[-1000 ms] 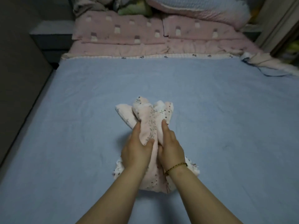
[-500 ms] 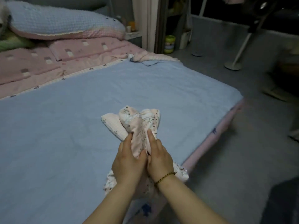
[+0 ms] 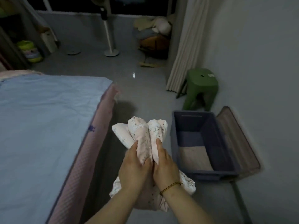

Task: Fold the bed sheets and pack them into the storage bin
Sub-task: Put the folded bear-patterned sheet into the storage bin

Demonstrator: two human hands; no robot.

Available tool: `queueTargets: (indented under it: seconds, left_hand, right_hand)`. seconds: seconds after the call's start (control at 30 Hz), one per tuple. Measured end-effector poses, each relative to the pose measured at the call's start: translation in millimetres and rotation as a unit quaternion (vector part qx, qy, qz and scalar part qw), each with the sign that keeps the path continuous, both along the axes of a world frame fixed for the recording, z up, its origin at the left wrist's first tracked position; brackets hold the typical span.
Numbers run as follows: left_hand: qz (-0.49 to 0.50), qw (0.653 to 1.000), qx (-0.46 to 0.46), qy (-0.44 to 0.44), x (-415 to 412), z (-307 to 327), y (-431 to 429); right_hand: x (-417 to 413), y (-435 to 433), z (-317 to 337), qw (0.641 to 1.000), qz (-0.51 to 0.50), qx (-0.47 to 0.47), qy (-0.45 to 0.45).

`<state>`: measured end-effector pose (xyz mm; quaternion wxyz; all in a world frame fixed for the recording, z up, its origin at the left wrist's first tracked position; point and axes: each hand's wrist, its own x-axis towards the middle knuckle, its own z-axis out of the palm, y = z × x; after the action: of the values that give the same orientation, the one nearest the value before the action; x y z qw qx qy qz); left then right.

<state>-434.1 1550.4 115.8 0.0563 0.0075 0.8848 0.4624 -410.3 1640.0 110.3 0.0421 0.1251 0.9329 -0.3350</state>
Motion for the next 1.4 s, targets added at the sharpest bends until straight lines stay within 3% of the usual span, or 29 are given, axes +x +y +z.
queueTargets:
  seconds: [0.23,0.43,0.73,1.03,1.3,1.4]
  left_hand:
    - [-0.119,0.987,0.055,-0.089,-42,-26,104]
    - [-0.182,0.973,0.064,-0.124,-142,-68,196]
    - [-0.194,0.955,0.036,-0.222,-251,-150,299]
    - [-0.172,0.951,0.075,-0.245,-277,-335,398]
    - [-0.102,0.973,0.113,-0.175,-328,-495,469]
    - [-0.053,0.975,0.105,-0.189,-331,-544,480]
  right_hand:
    - [-20,108,-28,0.992,-0.12,0.01,-0.043]
    - [-104,195,-71,0.98,-0.19,0.004,-0.059]
    - [-192,315,-148,0.952,-0.289,-0.053,-0.088]
    - [-214,432,-328,0.942,-0.315,-0.053,-0.1]
    - [-269,522,-467,0.943,-0.333,-0.027,-0.004]
    - [-276,533,-515,0.943,-0.331,-0.038,0.005]
